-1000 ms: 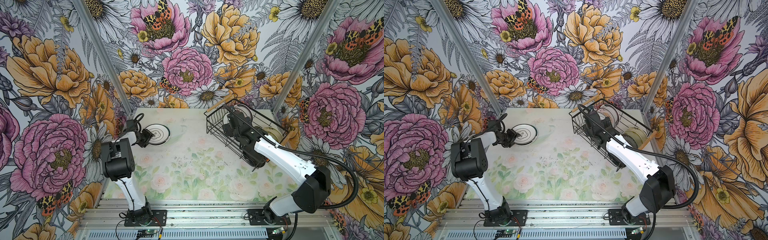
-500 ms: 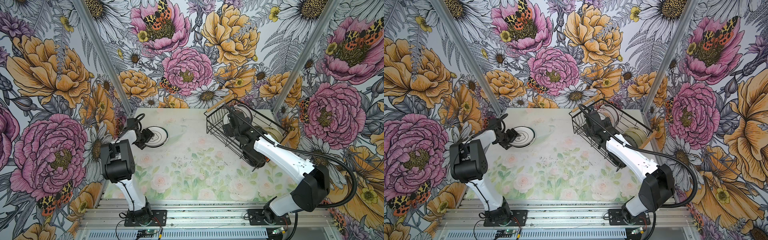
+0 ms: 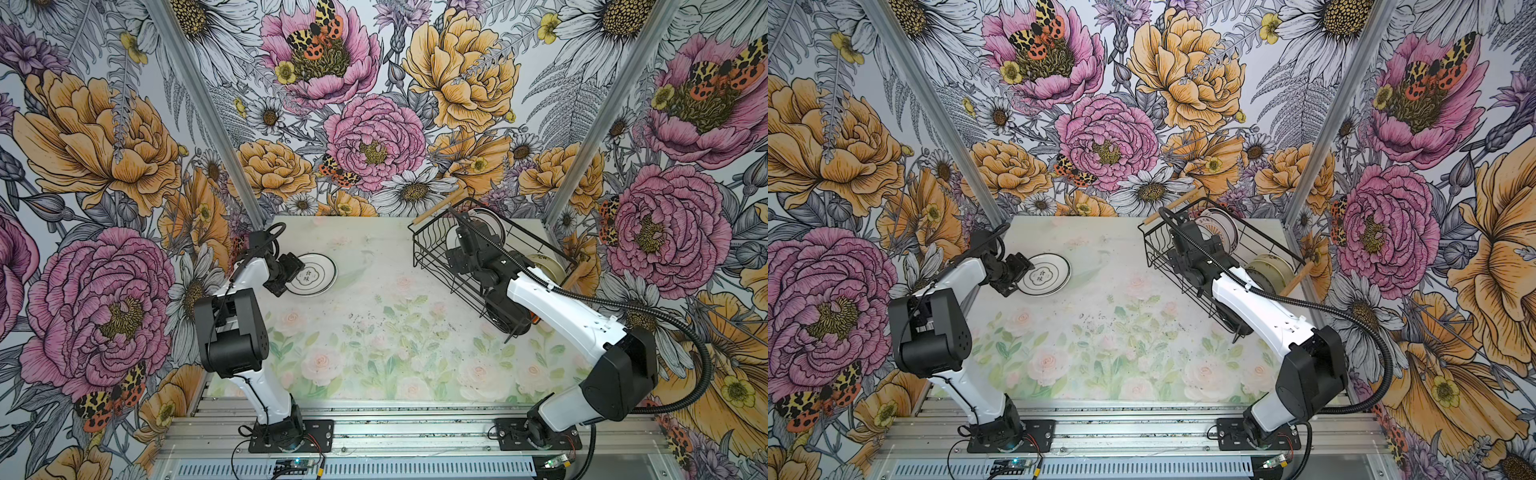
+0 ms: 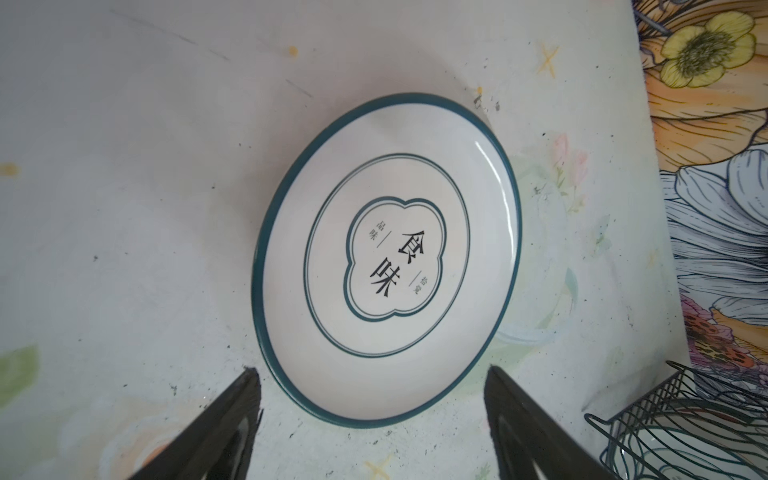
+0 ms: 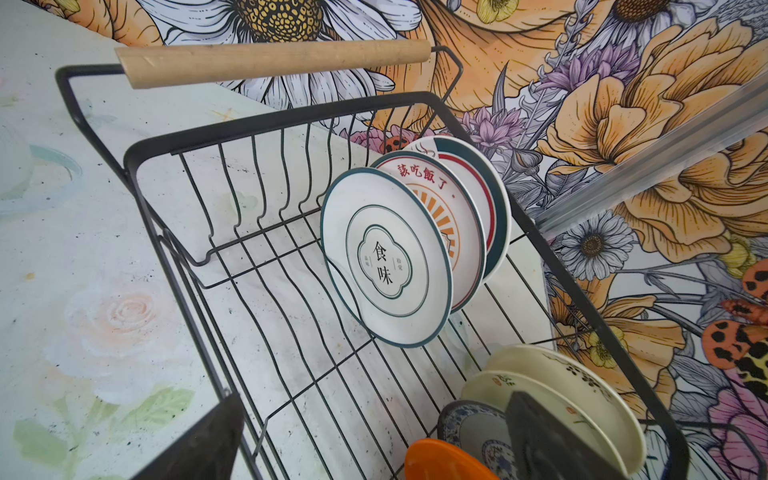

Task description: Unload the plates from the dish rack

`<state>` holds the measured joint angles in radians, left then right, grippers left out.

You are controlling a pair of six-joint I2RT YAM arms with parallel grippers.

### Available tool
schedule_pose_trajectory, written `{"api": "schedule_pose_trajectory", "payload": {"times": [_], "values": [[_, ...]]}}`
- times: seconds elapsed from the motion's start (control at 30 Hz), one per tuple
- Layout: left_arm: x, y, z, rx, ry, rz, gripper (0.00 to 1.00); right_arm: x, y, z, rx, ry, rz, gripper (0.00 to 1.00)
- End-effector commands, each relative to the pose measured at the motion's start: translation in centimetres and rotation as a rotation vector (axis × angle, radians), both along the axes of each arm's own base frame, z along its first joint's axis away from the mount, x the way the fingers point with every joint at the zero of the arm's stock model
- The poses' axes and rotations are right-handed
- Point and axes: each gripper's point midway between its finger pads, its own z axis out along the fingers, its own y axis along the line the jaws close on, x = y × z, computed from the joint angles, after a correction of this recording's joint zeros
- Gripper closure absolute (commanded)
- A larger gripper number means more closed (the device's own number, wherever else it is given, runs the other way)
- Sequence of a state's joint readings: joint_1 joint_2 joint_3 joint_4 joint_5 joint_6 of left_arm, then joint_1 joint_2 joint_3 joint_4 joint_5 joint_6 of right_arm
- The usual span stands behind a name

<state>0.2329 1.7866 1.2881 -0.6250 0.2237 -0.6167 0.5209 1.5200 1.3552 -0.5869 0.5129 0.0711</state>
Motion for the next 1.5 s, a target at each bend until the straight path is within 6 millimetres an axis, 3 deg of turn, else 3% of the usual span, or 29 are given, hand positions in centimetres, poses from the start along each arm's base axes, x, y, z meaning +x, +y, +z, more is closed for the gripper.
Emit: {"api": "schedule_pose_trajectory", "payload": {"times": [0.0,0.07,0.1,0.3,0.43,0.6,0.8,0.97,1.17,1.47], "values": [[0.0,0.4,0.3,0.039,0.009,-0.013,0.14,0.5,0.1,-0.6,0.027,-0.001,-0.004,0.0],[-0.1,0.3,0.5,0.057,0.014,-0.023,0.14,0.5,-0.1,-0.8,0.03,0.003,-0.007,0.0],[0.0,0.0,1.0,0.075,0.01,-0.041,0.02,0.5,-0.2,-0.9,0.029,0.005,-0.009,0.01],[-0.4,-1.7,5.7,0.212,-0.043,-0.113,0.01,0.9,-1.8,-1.2,0.066,0.013,-0.052,0.0],[-0.6,-4.2,9.3,0.289,-0.1,-0.191,0.01,1.8,-4.2,-1.2,0.134,0.019,-0.11,0.01],[-0.7,-10.0,14.8,0.439,-0.229,-0.326,0.01,3.4,-6.8,-0.6,0.268,0.049,-0.141,0.01],[-0.6,-18.2,20.1,0.561,-0.4,-0.517,0.01,5.0,-7.5,-1.4,0.481,0.139,-0.061,0.01],[-0.9,-23.9,21.6,0.588,-0.494,-0.656,0.01,5.6,-6.3,-1.2,0.51,0.16,0.038,0.0],[-1.6,-28.1,22.2,0.673,-0.539,-0.703,0.01,6.6,-5.9,-1.7,0.52,0.177,0.057,0.03],[-2.8,-29.4,22.8,0.67,-0.592,-0.703,0.01,7.7,-5.1,-3.5,0.459,0.211,0.169,0.1]]}}
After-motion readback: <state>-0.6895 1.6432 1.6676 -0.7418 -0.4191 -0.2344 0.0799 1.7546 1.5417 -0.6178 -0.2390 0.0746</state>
